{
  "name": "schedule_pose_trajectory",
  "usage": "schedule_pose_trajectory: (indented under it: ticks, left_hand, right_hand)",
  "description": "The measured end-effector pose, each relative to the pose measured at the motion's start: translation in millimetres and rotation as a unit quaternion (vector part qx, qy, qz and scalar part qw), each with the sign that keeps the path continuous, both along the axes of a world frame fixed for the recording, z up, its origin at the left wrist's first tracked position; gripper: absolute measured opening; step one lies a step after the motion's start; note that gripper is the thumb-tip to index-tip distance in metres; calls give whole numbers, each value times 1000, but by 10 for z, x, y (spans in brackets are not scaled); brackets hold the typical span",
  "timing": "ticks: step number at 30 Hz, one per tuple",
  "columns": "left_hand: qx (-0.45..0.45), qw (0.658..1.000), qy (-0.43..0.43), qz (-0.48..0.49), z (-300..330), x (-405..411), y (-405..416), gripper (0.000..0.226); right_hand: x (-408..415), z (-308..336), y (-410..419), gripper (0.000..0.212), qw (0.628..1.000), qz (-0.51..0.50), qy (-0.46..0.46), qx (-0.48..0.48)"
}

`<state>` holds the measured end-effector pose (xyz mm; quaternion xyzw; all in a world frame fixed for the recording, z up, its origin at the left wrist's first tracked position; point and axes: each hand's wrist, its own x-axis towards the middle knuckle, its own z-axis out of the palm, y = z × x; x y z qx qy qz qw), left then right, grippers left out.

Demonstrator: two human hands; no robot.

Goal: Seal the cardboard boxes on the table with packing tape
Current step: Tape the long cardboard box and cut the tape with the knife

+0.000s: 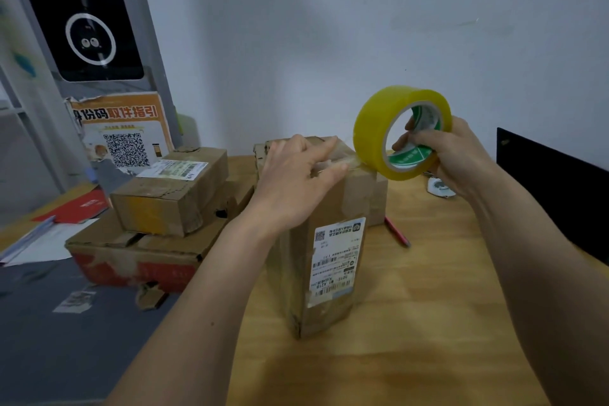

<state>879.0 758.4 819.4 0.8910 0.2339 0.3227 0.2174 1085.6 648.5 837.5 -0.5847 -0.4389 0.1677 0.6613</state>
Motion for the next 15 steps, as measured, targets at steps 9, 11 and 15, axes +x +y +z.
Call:
schedule_pose_trajectory:
  ticks: [9, 11, 15]
  left_hand:
    - [-24, 999, -49, 0, -37, -22, -42, 40]
    - [-24, 998, -50, -1, -40, -31, -34, 34]
    - [-32, 998, -61, 4, -63, -65, -26, 27]
  right_hand:
    - [65, 10, 5, 19, 999, -7, -44, -7]
    - [106, -22, -9, 21, 998, -19, -66, -15]
    - [154, -170, 23, 21, 998, -10, -52, -26]
